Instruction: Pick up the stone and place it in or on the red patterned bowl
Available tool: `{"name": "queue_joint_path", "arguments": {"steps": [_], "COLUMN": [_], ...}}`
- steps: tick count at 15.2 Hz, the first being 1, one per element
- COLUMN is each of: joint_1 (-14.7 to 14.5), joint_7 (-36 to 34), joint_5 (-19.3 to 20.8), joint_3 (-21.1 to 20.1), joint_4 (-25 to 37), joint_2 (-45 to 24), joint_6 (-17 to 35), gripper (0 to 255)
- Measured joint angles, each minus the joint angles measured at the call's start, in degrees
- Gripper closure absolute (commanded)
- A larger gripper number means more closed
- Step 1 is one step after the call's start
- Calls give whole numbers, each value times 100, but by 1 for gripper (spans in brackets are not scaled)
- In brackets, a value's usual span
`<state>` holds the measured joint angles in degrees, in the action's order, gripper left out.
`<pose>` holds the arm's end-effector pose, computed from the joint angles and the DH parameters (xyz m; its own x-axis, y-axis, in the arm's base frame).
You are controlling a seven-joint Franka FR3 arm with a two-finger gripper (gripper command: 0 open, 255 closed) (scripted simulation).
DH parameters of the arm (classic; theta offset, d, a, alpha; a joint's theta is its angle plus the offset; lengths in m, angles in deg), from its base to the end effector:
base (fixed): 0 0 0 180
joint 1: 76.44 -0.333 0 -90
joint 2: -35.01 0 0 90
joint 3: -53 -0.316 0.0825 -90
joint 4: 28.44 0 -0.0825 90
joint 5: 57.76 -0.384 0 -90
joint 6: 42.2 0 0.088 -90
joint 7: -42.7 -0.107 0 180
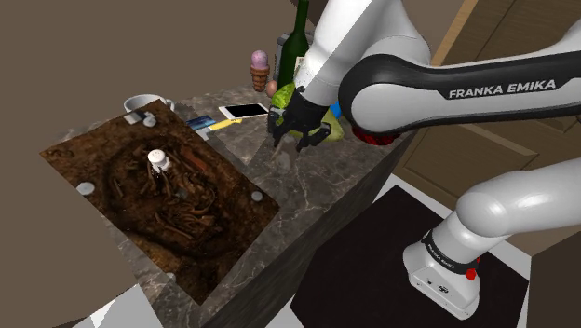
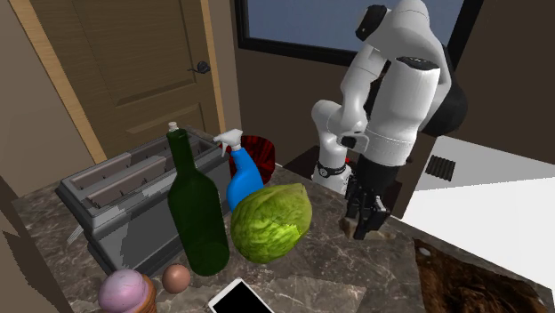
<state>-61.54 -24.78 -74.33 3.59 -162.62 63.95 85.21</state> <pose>0.3656 0.2947 0.4772 0.7063 -0.6794 0.1986 -0.6523 -0.7337 -0.1902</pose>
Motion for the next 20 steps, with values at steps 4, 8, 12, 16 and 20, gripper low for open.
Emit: {"name": "queue_joint_path", "arguments": {"steps": [4, 8, 12, 16, 20], "joint_1": [-9, -12, -28, -2, 36], "joint_7": [39, 54, 98, 106, 109], "joint_5": [23, 53, 71, 121, 180], "joint_3": [126, 228, 359, 440, 510], "joint_4": [240, 499, 731, 1031, 1359], "joint_2": [65, 114, 180, 178, 149], "joint_6": [-308, -617, -922, -1225, -1531], "gripper": [255, 255, 255, 255, 255]}}
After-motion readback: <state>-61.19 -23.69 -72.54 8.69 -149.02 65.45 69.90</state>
